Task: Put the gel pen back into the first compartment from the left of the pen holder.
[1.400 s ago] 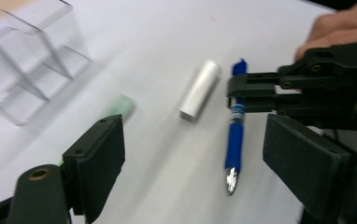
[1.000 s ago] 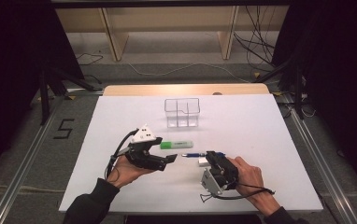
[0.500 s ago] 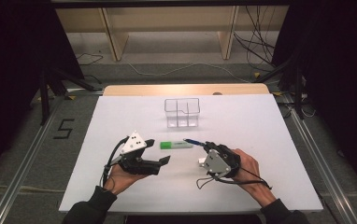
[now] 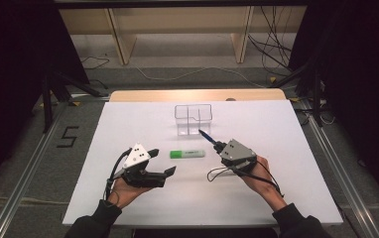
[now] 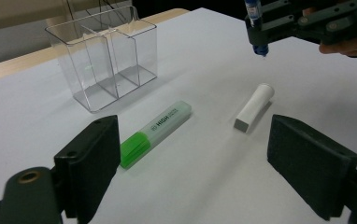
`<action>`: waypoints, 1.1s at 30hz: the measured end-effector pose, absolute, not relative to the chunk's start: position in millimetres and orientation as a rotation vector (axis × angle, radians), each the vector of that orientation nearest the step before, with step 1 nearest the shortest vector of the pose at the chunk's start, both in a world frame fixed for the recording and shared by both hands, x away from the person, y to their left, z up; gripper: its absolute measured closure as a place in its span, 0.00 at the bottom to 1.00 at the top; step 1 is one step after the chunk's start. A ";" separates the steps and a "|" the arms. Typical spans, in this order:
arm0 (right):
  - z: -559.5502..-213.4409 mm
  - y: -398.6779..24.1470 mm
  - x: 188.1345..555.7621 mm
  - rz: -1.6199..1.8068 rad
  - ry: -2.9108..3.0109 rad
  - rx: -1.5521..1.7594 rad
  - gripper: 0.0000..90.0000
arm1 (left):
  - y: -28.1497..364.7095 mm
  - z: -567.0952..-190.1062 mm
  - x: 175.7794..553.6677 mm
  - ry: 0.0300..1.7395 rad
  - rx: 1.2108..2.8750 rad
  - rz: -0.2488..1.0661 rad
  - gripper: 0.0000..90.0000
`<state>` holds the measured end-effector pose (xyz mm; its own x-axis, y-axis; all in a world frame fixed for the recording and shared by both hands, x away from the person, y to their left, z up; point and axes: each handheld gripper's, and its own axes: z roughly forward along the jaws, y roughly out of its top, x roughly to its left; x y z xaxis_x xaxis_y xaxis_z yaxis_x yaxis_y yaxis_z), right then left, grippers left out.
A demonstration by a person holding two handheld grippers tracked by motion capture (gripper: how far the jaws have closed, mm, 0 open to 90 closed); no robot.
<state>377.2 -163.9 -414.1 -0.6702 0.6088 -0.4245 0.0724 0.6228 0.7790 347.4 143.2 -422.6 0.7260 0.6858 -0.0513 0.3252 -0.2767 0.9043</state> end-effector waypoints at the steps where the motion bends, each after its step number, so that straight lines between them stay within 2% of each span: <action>1: -412.7 -163.8 378.9 1.006 2.151 0.547 0.88 | 144.0 -423.0 347.3 0.788 1.879 0.426 0.19; 33: -396.5 -133.0 455.7 1.381 2.107 0.948 0.88 | 156.0 -425.1 343.6 0.824 1.811 0.465 0.18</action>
<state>455.7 -133.0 -396.5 -0.6648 0.7470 0.0029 0.3006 0.2640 0.9165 343.6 156.0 -425.1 0.6879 0.7229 -0.0652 0.3174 -0.2188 0.9227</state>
